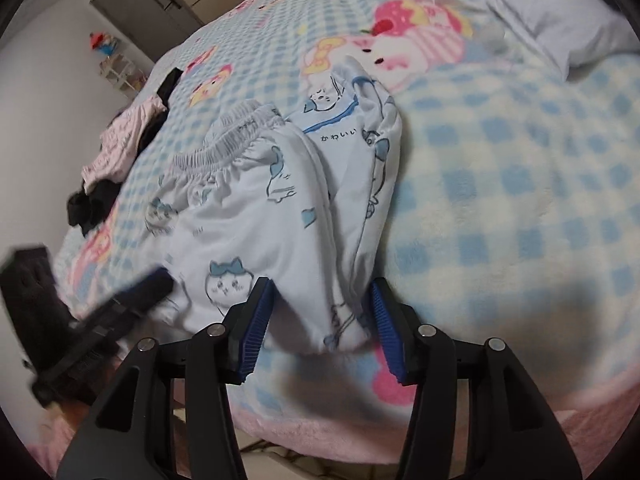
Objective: Fold clothes
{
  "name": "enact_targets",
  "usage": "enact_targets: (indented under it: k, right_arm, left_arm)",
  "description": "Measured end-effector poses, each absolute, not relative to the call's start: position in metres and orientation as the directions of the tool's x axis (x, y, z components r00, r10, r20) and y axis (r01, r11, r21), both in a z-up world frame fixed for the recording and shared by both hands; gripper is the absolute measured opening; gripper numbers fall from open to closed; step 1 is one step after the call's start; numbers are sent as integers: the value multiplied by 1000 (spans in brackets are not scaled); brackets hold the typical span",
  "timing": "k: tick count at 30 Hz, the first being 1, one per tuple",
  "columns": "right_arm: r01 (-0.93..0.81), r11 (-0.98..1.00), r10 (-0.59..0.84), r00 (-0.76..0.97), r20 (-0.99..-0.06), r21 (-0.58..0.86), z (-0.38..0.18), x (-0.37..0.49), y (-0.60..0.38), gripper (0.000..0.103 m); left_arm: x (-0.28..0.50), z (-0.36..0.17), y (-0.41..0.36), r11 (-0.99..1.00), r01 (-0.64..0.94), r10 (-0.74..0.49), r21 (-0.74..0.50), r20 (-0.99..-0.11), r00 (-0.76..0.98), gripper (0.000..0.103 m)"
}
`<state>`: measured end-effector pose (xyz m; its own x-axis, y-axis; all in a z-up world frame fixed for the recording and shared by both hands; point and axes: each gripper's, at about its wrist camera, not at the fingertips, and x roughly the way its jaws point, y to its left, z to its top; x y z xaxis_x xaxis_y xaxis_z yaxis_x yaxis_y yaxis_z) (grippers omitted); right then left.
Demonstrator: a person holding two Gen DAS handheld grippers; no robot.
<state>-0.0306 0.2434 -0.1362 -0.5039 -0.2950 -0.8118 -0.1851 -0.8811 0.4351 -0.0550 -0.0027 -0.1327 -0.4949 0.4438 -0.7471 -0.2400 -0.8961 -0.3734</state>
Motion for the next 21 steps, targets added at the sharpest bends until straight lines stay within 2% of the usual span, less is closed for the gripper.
enact_targets:
  k: [1, 2, 3, 4, 5, 8, 12, 15, 21]
  right_arm:
    - [-185, -875, -303, -513, -803, 448, -137, -32, 244, 52]
    - [-181, -875, -302, -520, -799, 448, -137, -33, 244, 48]
    - [-177, -876, -301, -527, -795, 448, -137, -34, 244, 43]
    - [-168, -874, -311, -525, -792, 455, -137, -35, 243, 33]
    - [-163, -872, -316, -531, -786, 461, -134, -35, 242, 27]
    - [-134, -881, -311, -559, -769, 453, -119, -35, 236, 15]
    - [-67, -901, -299, -619, -726, 429, -85, -43, 219, 13]
    - [47, -929, -310, -636, -707, 366, -61, -55, 190, 13]
    - [148, -927, -363, -582, -727, 344, -71, -83, 138, 10]
  left_arm:
    - [-55, -133, -5, -889, -236, 458, -393, -741, -492, 45]
    - [-55, -133, -7, -884, -233, 467, -406, -737, -489, 45]
    - [-56, -132, -9, -879, -230, 476, -418, -733, -485, 46]
    - [-57, -133, -12, -872, -224, 488, -436, -729, -480, 46]
    - [-58, -134, -14, -865, -220, 499, -451, -725, -476, 46]
    - [-59, -137, -22, -834, -214, 545, -508, -703, -457, 46]
    - [-62, -140, -39, -769, -177, 618, -614, -644, -451, 46]
    - [-62, -139, -48, -736, -162, 645, -657, -610, -460, 46]
    - [-61, -136, -66, -709, -128, 651, -693, -575, -495, 46]
